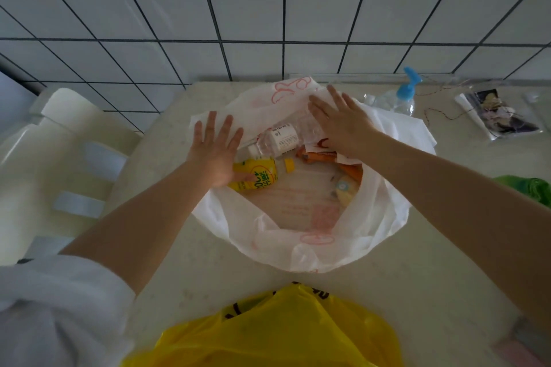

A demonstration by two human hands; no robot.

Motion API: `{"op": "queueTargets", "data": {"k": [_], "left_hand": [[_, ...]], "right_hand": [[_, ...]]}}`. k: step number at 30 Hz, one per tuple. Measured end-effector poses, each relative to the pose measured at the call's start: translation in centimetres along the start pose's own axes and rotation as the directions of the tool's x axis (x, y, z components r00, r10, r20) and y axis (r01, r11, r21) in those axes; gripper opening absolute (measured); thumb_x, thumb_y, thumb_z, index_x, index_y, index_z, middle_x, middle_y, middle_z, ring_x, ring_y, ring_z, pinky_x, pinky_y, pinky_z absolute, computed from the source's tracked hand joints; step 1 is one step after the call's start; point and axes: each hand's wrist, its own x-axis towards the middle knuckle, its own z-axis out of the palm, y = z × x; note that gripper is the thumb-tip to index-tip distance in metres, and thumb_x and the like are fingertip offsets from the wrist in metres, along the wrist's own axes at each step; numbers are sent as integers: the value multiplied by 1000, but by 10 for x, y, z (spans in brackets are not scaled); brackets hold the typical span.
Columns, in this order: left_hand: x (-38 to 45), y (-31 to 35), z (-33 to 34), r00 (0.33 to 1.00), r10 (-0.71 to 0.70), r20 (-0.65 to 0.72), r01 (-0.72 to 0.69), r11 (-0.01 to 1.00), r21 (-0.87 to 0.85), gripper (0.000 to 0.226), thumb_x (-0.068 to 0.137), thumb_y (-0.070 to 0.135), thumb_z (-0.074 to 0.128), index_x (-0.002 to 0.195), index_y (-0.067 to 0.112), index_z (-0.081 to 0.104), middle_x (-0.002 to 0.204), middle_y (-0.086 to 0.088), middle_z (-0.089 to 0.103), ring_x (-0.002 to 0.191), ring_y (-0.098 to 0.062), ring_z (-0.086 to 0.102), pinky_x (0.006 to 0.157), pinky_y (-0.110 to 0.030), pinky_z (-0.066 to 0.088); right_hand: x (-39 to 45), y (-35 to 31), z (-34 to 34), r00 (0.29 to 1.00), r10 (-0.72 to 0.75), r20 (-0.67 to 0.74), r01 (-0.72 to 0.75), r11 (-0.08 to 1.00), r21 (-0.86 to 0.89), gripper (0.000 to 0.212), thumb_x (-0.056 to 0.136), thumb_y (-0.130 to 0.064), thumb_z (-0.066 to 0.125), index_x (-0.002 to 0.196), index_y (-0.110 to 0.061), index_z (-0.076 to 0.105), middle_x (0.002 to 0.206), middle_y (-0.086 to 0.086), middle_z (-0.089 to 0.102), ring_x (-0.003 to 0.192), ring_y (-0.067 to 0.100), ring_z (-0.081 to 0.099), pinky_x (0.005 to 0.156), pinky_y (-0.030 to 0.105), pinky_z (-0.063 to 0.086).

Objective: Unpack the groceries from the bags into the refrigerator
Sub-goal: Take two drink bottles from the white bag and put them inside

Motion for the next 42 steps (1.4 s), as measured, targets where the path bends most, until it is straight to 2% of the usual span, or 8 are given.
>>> {"op": "queueTargets", "data": {"k": [10,13,16,20,24,28,37,42], "left_hand": [[-7,6,-2,986,144,-86,-139,989,58,105,78,84,33,155,20,3,162,-9,-13,143,-41,-25,112,-57,-18],[-21,19,-2,911,309,-275,-307,950,51,77,83,59,60,144,16,42,156,-11,31,147,-39,13,111,-57,-15],[-23,24,11,866,341,-366,-352,935,39,59,70,41,79,117,9,65,109,-10,68,104,-32,63,115,-57,14],[-21,22,25,943,222,-247,-240,970,-44,82,66,43,82,135,12,51,105,-10,68,96,-36,63,108,-53,35],[-23,24,30,977,152,-147,-165,983,-83,81,84,37,66,151,22,23,122,-7,59,117,-34,53,116,-48,19],[-26,21,37,973,146,-179,-172,975,-138,60,81,33,68,134,20,44,115,-2,62,114,-30,55,116,-47,20],[-57,16,36,853,192,-486,-374,874,-310,55,58,25,84,108,15,62,99,-1,70,98,-25,67,111,-52,32],[-75,16,11,829,83,-553,-400,780,-482,55,66,49,61,107,13,57,91,2,69,88,-19,67,115,-36,29]], "right_hand": [[18,-15,0,996,-72,-45,71,997,-11,50,97,-30,43,144,-14,34,156,12,19,145,38,2,118,49,-1],[25,-32,4,983,-143,-111,142,990,-19,45,95,-29,46,137,-12,43,144,12,40,139,37,22,115,47,16],[31,-43,11,986,-147,-74,150,988,37,56,92,-29,52,142,-11,35,142,13,42,133,35,33,108,44,29],[34,-55,19,993,-103,-65,110,987,117,57,91,-18,50,143,-5,32,144,16,40,132,33,38,107,43,34],[34,-71,28,999,9,-53,0,988,154,46,90,-13,52,134,0,43,133,23,50,123,41,47,105,50,37],[32,-78,23,990,68,-121,-64,997,37,44,73,-18,70,114,-7,58,109,16,61,95,35,61,76,45,52],[-4,-75,40,973,-35,-228,82,977,197,50,73,-2,71,121,-6,58,123,24,56,114,42,54,98,53,45],[-37,-62,21,962,34,-270,100,879,466,57,82,5,62,135,-10,45,140,16,46,134,36,39,109,46,34]]}}
